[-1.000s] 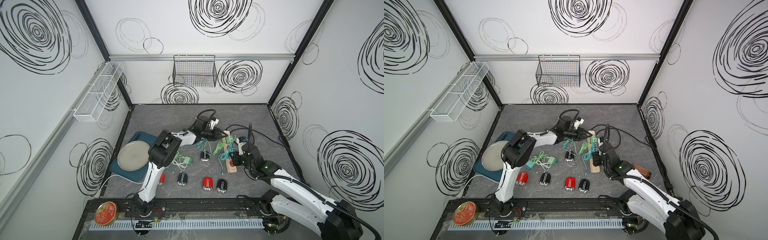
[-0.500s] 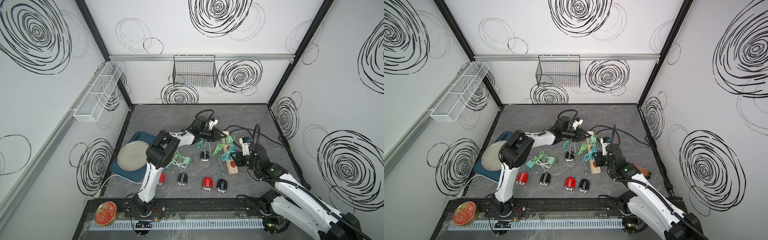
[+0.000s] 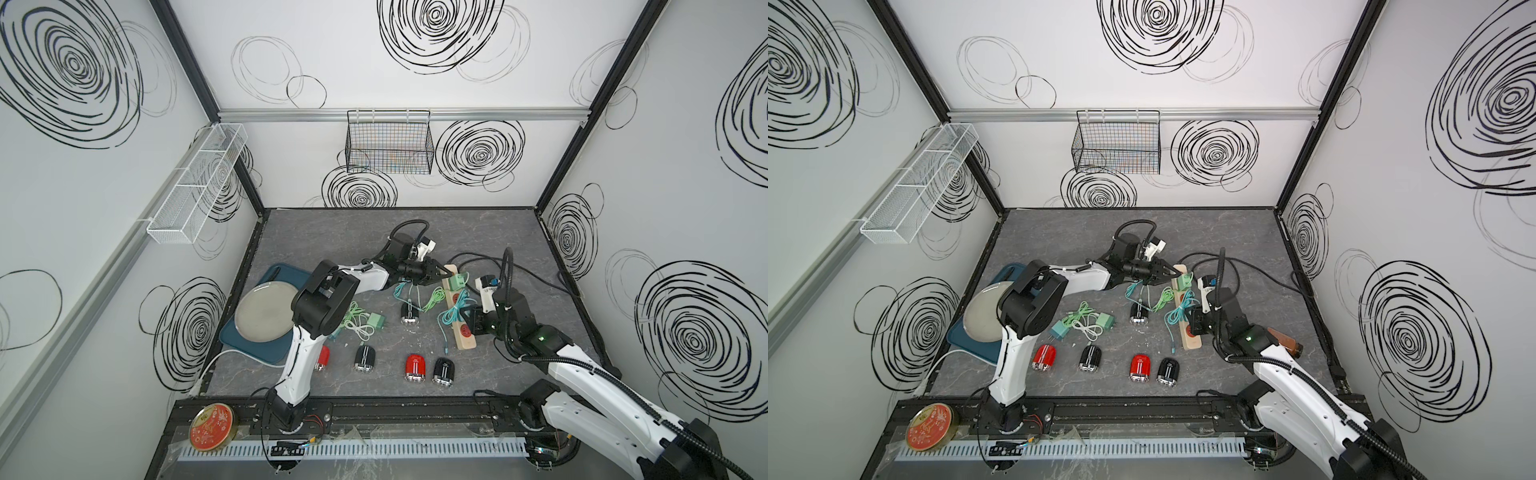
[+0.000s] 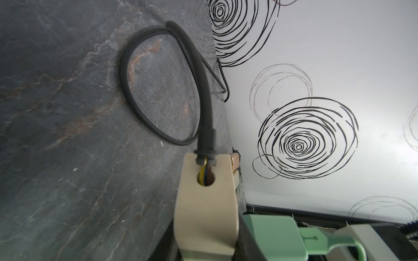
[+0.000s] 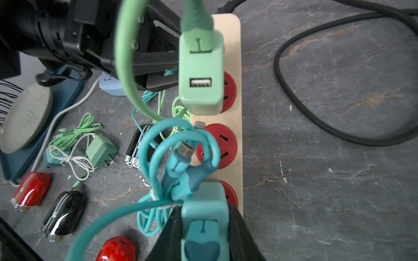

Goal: Unplug the electric shaver
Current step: Remove the plug from the socket.

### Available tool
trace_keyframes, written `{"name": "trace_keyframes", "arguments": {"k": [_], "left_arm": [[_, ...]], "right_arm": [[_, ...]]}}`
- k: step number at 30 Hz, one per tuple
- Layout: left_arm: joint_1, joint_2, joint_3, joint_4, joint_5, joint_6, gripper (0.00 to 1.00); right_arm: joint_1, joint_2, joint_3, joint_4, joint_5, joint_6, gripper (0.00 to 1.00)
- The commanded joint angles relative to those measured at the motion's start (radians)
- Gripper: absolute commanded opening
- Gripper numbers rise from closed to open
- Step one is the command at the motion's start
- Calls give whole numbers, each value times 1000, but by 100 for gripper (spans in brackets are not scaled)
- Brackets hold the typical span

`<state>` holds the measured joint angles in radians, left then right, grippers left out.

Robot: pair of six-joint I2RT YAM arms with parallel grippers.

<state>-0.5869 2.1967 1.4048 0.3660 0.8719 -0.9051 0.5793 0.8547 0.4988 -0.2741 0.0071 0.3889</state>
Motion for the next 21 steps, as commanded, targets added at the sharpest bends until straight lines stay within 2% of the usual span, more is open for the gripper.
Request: {"name": "trace_keyframes", "arguments": {"k": [1, 4, 6, 13, 19, 21], "left_arm": [[42, -9, 14, -59, -80, 132, 21], [42, -7, 18, -79, -87, 148, 21], [42, -5, 19, -83, -88, 156, 20], [48, -5, 4, -50, -79, 166, 20], [70, -8, -28, 24, -65, 131, 20], [75, -9, -33, 31, -64, 127, 20]], "right_arm": [[54, 10, 87, 9, 204, -23, 9], [91, 28, 101, 10, 258, -16, 9], [91, 28, 102, 24, 232, -3, 9], [45, -20, 75, 97, 33, 33, 9], [-100, -98, 30, 147, -219, 69, 9], [-143, -120, 18, 148, -267, 74, 9]]}}
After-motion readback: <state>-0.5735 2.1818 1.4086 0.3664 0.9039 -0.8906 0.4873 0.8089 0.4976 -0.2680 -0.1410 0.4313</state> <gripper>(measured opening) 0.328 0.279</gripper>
